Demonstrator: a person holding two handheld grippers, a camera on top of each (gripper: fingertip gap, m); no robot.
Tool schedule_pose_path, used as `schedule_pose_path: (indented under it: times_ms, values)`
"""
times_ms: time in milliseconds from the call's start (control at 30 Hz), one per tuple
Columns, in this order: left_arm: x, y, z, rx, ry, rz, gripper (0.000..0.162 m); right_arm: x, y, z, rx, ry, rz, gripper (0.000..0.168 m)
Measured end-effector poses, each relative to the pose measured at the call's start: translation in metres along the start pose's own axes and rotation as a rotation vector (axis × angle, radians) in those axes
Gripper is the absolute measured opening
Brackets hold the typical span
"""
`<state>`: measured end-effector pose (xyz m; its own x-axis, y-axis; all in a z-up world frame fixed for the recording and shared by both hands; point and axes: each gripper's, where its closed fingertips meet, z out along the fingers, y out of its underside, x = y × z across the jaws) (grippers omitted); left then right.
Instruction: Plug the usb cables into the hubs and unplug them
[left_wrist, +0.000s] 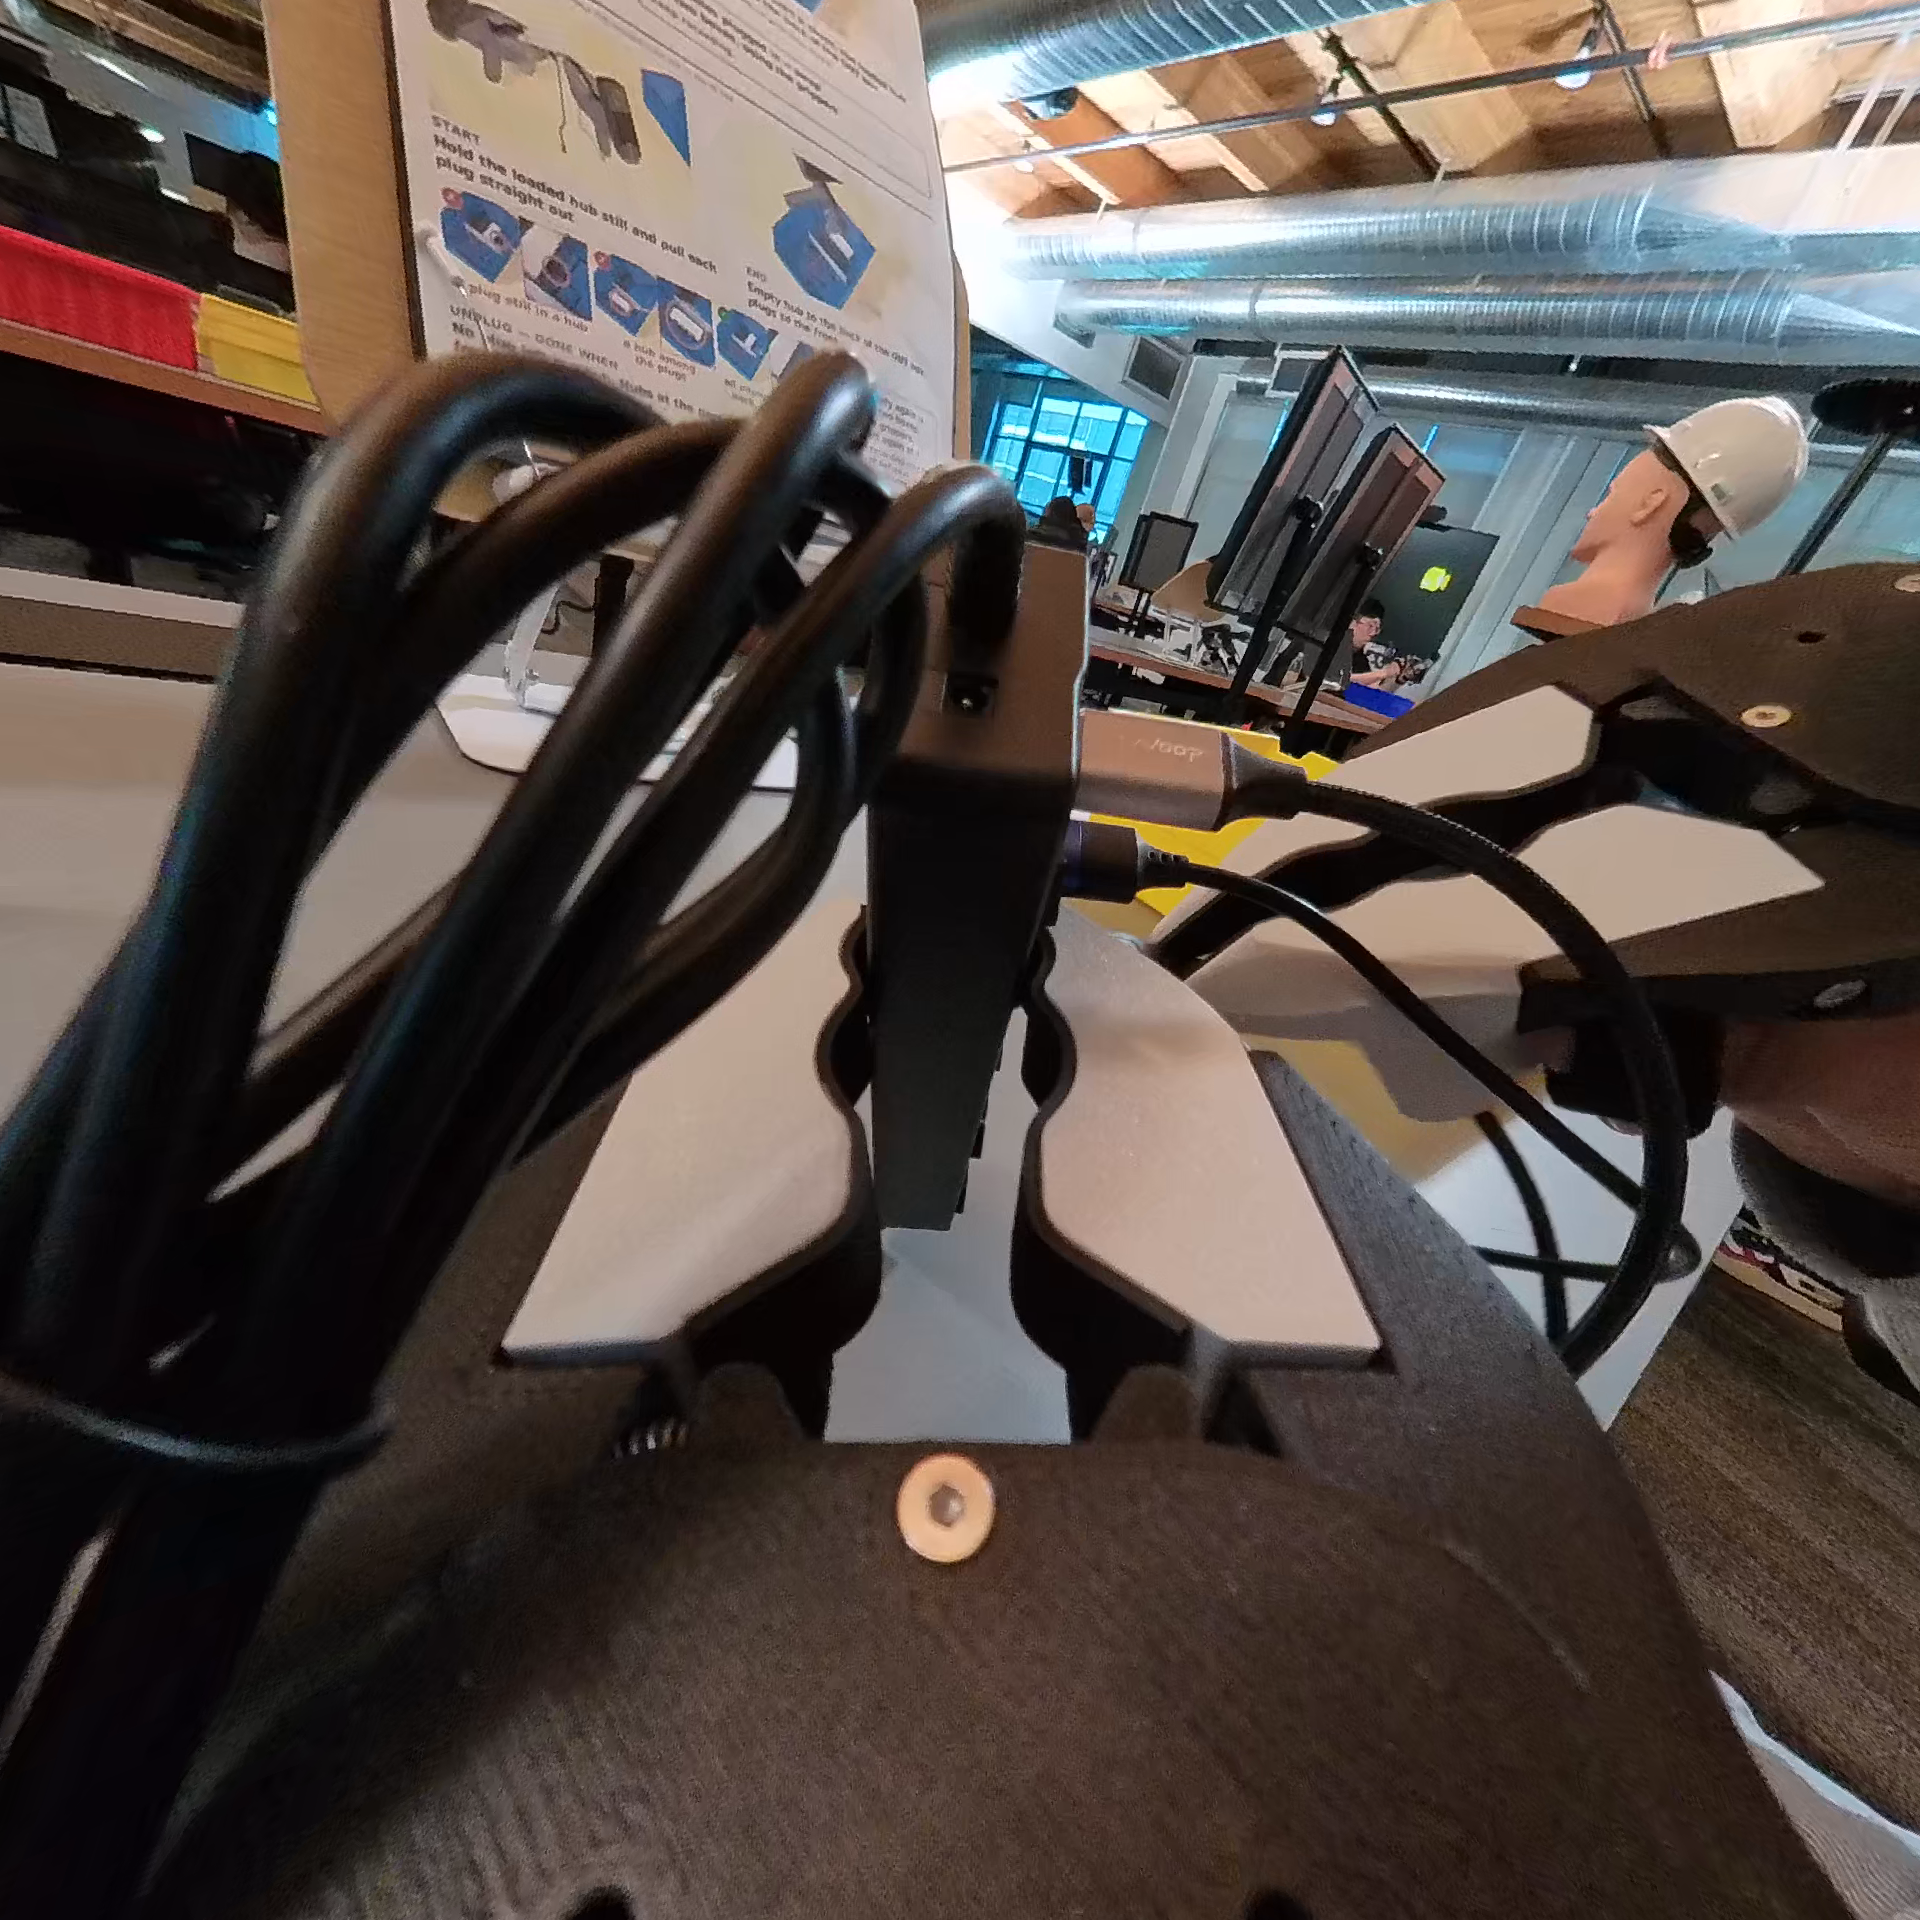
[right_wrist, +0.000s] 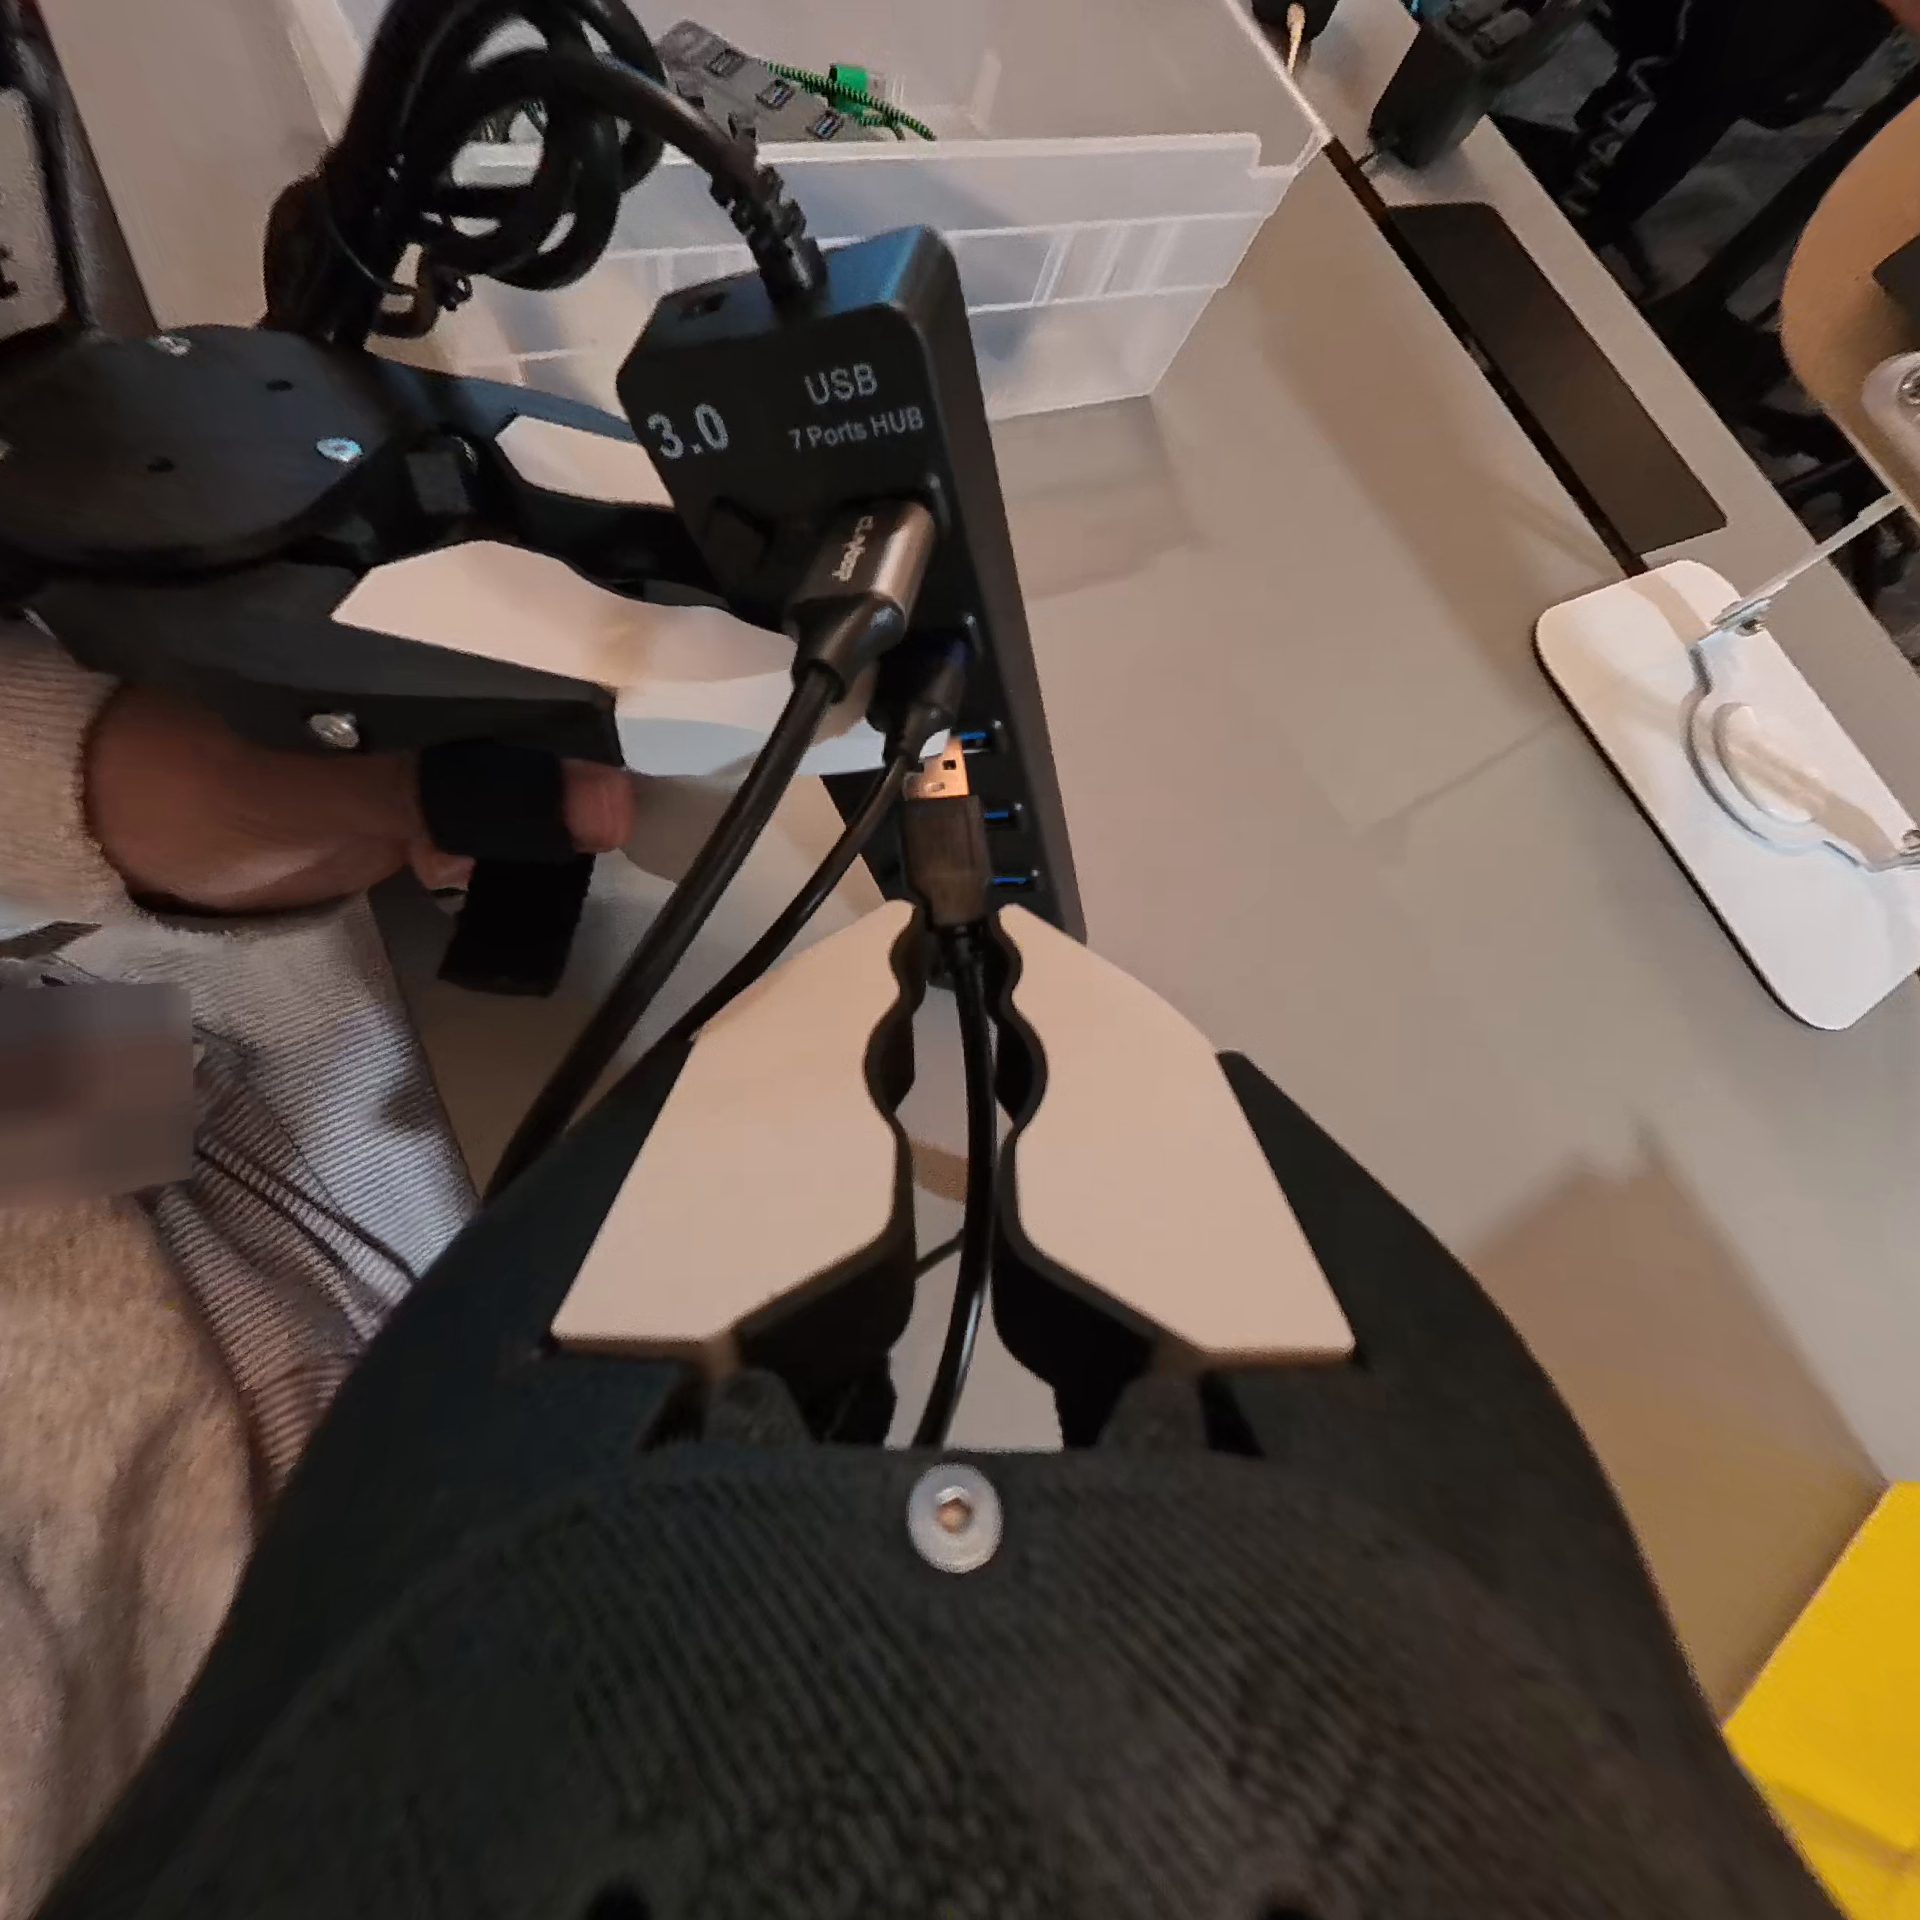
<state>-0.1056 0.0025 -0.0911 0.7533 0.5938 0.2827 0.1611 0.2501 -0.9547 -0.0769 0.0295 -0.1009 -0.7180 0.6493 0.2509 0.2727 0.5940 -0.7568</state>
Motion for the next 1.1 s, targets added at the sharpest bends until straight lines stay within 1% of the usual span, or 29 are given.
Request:
schedule_pose_path:
  times_ms: [200,400,567,700,867,1100]
  values:
    - [-0.001,0.001,0.0,-0.001,0.005,-0.025,0.026,-0.001,-0.009,-0.005,0.115,-0.078,0.091,0.01]
    - [-0.001,0.003,0.001,-0.011,0.049,-0.134,0.026,-0.004,-0.013,-0.008,0.193,-0.128,0.119,0.01]
    - [-0.007,0.013,0.003,-0.044,0.08,-0.374,0.025,0.001,-0.004,-0.002,0.145,-0.06,0.048,0.01]
    - [-0.016,0.018,0.002,-0.052,0.055,-0.478,0.025,0.009,0.0,0.0,0.104,0.037,-0.051,0.01]
    - [-0.016,0.018,0.003,-0.059,0.04,-0.475,0.025,0.005,0.005,0.005,0.071,0.054,-0.102,0.01]
    - [-0.008,0.017,0.003,-0.087,0.023,-0.346,0.025,0.006,0.004,0.003,0.074,0.058,-0.119,0.01]
